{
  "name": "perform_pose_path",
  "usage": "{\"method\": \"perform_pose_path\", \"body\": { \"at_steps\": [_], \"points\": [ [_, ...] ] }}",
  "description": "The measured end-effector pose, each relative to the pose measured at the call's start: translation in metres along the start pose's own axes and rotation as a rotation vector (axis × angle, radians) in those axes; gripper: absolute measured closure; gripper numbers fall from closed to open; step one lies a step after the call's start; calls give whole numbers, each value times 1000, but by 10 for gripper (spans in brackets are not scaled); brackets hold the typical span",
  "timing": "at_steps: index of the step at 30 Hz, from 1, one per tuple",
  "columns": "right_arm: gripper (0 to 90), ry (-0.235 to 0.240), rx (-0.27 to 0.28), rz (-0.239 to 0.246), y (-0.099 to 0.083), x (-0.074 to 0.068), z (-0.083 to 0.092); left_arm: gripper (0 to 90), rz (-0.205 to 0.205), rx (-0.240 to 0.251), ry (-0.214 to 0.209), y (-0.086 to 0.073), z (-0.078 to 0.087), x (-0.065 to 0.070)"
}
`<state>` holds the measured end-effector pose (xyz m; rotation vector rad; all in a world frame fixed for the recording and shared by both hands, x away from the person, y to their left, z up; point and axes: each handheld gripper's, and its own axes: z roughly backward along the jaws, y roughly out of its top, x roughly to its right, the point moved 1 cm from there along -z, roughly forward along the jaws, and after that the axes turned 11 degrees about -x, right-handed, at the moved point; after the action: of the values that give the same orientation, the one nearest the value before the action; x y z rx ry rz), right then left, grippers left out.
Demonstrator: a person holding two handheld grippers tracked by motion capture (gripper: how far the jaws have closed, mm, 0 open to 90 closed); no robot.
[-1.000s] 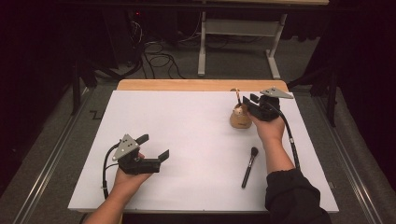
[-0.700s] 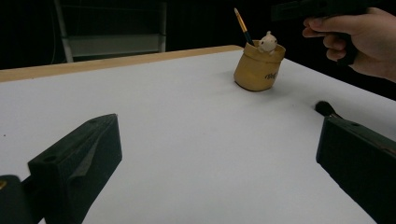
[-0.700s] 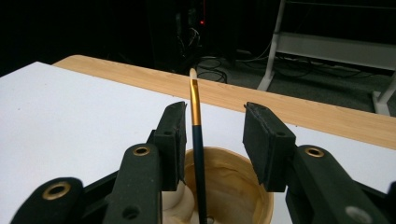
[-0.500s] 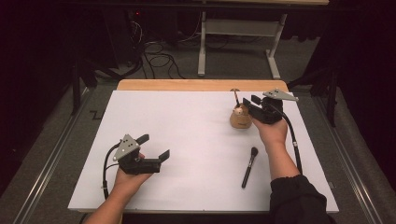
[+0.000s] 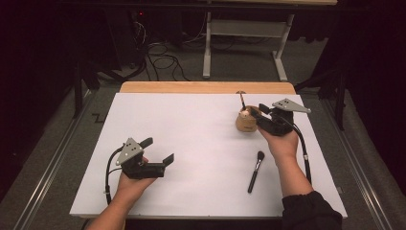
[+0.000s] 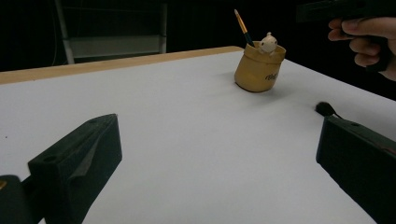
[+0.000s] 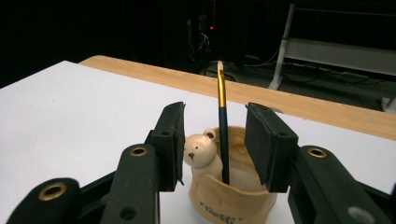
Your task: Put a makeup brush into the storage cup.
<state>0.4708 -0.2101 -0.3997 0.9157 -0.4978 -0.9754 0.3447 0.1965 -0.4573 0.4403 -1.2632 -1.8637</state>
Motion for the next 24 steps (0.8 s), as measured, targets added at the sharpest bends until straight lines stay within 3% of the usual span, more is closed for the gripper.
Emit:
{"method": "perform_pose_path", "body": {
  "at_steps": [12, 17, 24],
  "points": [
    [540, -9, 18, 9, -22, -4, 24, 9, 0, -1, 0, 0, -1, 1],
    [466, -9, 26, 31, -32, -5, 36, 9, 2, -2, 0, 0, -1, 1],
    [317, 14, 24, 20, -47, -8, 51, 9, 4, -2, 0, 0, -1, 0]
  ]
}}
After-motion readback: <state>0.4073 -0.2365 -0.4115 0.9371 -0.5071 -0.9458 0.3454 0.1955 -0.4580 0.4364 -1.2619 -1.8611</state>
